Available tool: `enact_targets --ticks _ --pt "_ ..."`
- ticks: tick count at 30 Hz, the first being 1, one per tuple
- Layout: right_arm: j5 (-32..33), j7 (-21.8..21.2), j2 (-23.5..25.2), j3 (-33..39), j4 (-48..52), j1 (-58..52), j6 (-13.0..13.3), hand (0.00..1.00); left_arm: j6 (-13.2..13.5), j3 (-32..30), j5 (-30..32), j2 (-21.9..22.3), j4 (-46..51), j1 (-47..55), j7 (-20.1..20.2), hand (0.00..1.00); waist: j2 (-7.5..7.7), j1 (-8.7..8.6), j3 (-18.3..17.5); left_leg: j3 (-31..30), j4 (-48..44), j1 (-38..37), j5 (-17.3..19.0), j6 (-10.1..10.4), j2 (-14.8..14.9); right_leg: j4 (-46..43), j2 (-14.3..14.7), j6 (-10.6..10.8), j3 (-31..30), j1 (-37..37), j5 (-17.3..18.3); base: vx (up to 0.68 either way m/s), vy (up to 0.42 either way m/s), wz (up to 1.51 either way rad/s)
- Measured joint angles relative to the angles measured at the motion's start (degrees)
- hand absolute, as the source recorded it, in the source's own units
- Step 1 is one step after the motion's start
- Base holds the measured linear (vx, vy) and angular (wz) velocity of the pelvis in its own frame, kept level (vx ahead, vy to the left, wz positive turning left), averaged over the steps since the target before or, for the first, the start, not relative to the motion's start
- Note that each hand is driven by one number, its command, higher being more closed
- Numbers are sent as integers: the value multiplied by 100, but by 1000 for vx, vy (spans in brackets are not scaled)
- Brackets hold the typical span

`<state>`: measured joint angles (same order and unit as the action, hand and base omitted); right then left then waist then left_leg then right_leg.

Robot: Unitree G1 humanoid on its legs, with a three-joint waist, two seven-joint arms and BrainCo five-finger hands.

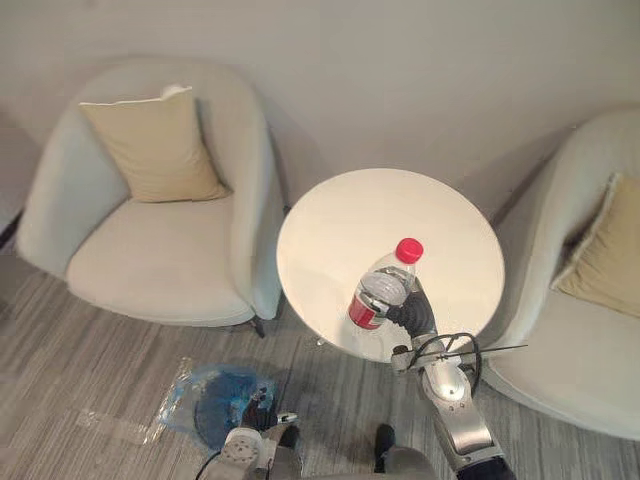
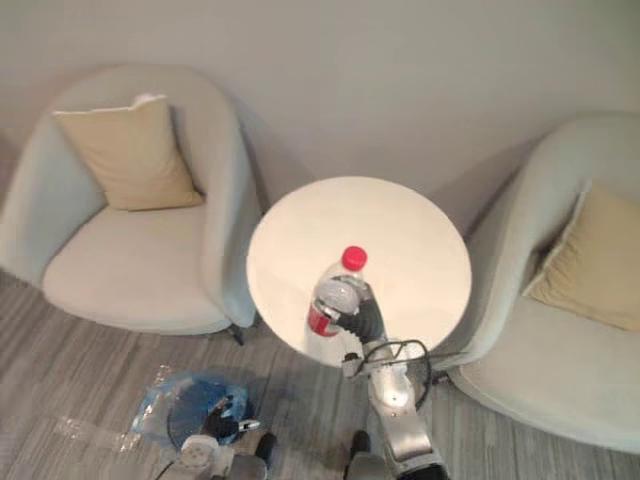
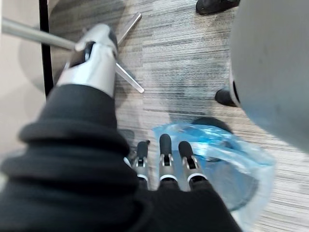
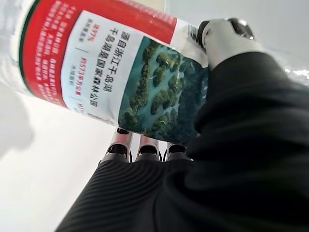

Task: Gather rubbish on tea table into small bin, then transfer packed bag to large trash can.

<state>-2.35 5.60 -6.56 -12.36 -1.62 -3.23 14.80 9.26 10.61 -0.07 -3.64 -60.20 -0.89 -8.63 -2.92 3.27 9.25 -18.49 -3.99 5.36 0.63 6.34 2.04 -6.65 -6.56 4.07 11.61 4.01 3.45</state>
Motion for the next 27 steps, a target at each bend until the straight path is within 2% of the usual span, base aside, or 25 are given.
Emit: enact_targets --ticks 2,3,4,5,6,7,8,9,10,11,13,15,17,18,19,21,23,24,25,26,27 --pt "-5 40 5 42 -117 17 -8 100 -9 5 22 7 1 -14 2 0 20 -45 6 705 -110 321 -426 -320 -115 22 -30 -143 40 19 72 -86 -57 133" --pt "-7 97 26 39 -154 15 -18 100 -8 16 111 34 30 -11 0 0 28 -81 5 1222 200 360 -940 -552 -202 53 -69 -346 54 29 23 -119 -55 139" --pt "-7 123 24 69 -155 25 -16 100 -12 25 120 34 119 12 0 0 89 -98 -8 1625 492 282 -1035 -521 -204 170 -213 -341 271 42 -26 -148 -1 131" --pt "-7 142 21 82 -169 75 -26 100 -32 32 205 30 102 -17 5 0 58 -92 -7 2303 126 282 -677 -526 -79 168 -236 -325 554 2 -70 -122 11 125" --pt "-4 234 29 129 -164 67 -22 100 -68 88 324 82 101 13 16 0 88 -135 -23 3092 -335 182 -169 -617 43 116 -333 -327 860 -27 -69 -109 28 122" --pt "-5 273 38 192 -160 72 -21 100 -71 182 360 127 100 17 15 0 94 -164 -19 3429 -409 20 -6 -610 96 106 -392 -318 1027 -56 -75 -58 22 134" --pt "-4 315 50 287 -160 70 -22 100 -74 254 418 200 98 43 31 0 87 -226 -24 3744 -277 -197 68 -516 143 110 -424 -281 1242 -109 -98 -41 100 104" --pt "-4 349 57 342 -160 79 -22 100 -74 287 457 246 99 44 39 0 72 -276 -33 3865 -58 -390 85 -476 158 112 -417 -247 1371 -135 -113 -33 134 111" --pt "-5 399 73 399 -154 95 -20 100 -79 331 520 282 93 73 62 0 -35 -318 -98 3830 480 -595 70 -364 204 162 -308 -165 1547 -161 -155 -45 146 84" --pt "-7 421 186 458 -182 80 -35 100 -89 403 572 229 87 77 90 0 66 -298 -75 3766 694 -663 -68 -331 154 266 -302 -131 1596 -218 -256 -83 145 76" --pt "-12 438 422 492 -187 57 -36 100 -93 487 681 87 95 73 129 0 258 -294 -130 3579 768 -657 -141 -405 13 572 -313 1 1481 -388 -422 -92 146 40" --pt "-9 441 558 390 -292 162 -15 100 -89 508 718 -2 95 110 116 0 291 -267 -153 3571 800 -781 -145 -432 -104 675 -385 68 1381 -532 -501 -44 105 4" --pt "0 421 564 256 -587 297 -3 100 -82 504 784 -21 89 135 117 0 217 -237 -146 3535 808 -877 -115 -520 -203 631 -473 135 1344 -610 -509 -52 100 -2" --pt "2 412 601 233 -685 335 -8 100 -79 498 786 -42 83 139 116 0 189 -239 -123 3525 814 -879 -84 -553 -235 486 -541 192 1339 -590 -415 -74 109 10" --pt "0 397 590 205 -841 327 -11 100 -74 499 789 -44 56 145 115 0 142 -253 -94 3481 865 -978 16 -615 -305 81 -699 237 1351 -534 -142 -44 88 22" --pt "-2 383 567 203 -937 284 -35 100 -74 497 794 -59 -9 139 111 0 163 -278 -85 3301 879 -1056 64 -656 -429 -445 -919 301 1336 -470 154 14 88 42" --pt "-1 350 523 207 -912 235 -33 100 -76 501 799 -113 -21 139 110 0 243 -360 -40 2941 751 -1045 147 -689 -540 -1045 -1025 201 694 -353 309 89 48 75" --pt "1 334 456 208 -914 201 -38 100 -69 489 793 -125 -23 140 107 0 245 -383 -29 2725 667 -1021 183 -720 -538 -1502 -1019 147 271 -185 284 135 36 109" --pt "0 275 380 208 -929 182 -63 100 -66 391 781 -118 -15 144 105 0 225 -402 -4 2416 574 -1080 188 -774 -452 -2279 -838 -161 -337 218 323 147 5 108" --pt "0 245 376 221 -932 180 -70 100 -70 358 762 -146 -22 129 97 0 185 -428 26 2296 513 -1075 183 -801 -363 -2294 -646 -67 -519 238 522 170 -73 97" --pt "0 189 375 204 -931 215 -68 100 -76 214 720 -178 -55 103 100 0 223 -408 44 2149 438 -1084 229 -790 -227 -2140 -319 -47 -690 314 702 140 -99 68"
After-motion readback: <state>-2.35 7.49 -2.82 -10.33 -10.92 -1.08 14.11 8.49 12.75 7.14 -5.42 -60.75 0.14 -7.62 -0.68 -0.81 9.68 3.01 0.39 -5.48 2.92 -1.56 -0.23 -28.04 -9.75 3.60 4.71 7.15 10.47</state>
